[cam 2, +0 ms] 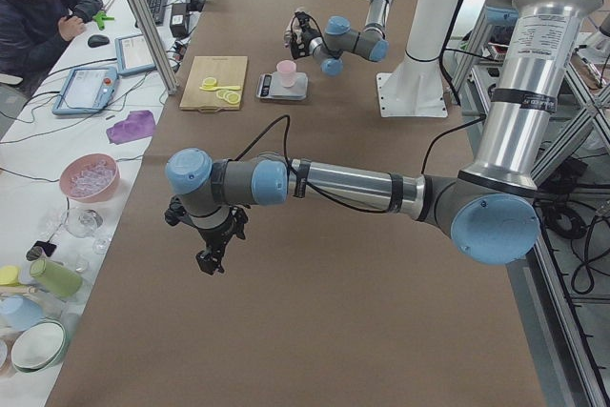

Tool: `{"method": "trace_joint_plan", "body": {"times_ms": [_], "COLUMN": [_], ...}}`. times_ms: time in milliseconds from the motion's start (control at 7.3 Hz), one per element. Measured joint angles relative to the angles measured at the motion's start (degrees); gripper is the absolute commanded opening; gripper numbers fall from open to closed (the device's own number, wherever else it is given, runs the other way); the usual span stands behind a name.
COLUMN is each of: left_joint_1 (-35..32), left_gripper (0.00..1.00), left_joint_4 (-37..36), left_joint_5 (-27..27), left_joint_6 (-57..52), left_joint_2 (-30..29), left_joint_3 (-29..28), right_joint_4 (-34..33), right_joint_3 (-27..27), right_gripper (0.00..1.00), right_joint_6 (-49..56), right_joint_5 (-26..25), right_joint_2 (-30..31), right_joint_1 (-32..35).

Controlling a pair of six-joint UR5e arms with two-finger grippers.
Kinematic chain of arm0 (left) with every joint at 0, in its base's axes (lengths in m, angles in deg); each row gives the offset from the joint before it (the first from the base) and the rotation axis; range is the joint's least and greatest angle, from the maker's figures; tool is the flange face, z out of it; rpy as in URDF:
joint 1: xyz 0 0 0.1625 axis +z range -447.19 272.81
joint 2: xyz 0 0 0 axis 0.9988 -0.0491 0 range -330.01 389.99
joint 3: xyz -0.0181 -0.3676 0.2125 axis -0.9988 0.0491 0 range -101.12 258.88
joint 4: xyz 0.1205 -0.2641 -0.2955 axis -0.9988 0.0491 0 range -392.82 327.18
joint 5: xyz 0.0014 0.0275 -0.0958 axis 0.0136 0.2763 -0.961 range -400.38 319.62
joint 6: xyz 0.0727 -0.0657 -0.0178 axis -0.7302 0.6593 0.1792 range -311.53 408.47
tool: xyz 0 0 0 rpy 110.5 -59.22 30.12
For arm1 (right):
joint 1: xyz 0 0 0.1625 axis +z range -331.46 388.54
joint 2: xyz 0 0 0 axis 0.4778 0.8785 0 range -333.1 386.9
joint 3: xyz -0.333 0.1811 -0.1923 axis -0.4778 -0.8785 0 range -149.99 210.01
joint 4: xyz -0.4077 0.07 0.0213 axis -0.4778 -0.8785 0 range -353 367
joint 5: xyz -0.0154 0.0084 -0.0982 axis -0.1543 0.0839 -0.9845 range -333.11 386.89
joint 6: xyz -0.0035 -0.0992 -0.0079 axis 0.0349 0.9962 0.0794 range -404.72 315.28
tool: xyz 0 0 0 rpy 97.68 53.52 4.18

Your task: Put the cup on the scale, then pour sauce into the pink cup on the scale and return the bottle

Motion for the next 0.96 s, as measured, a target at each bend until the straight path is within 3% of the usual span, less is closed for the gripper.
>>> {"method": "trace_joint_plan", "body": {"times_ms": [959], "left_joint_1": [0.0], "left_gripper": [0.98], "left_joint_4": [0.0], "left_joint_5": [0.0], "left_joint_6": [0.1], "left_joint_2": [0.0], "left_joint_3": [0.1], "right_joint_4": [-2.7], "right_joint_3": [-2.7], "right_gripper": [0.0], "right_joint_6": [-0.7], "right_joint_5": [0.4], "right_joint_2": [-2.4], "right_joint_1": [-0.1]}}
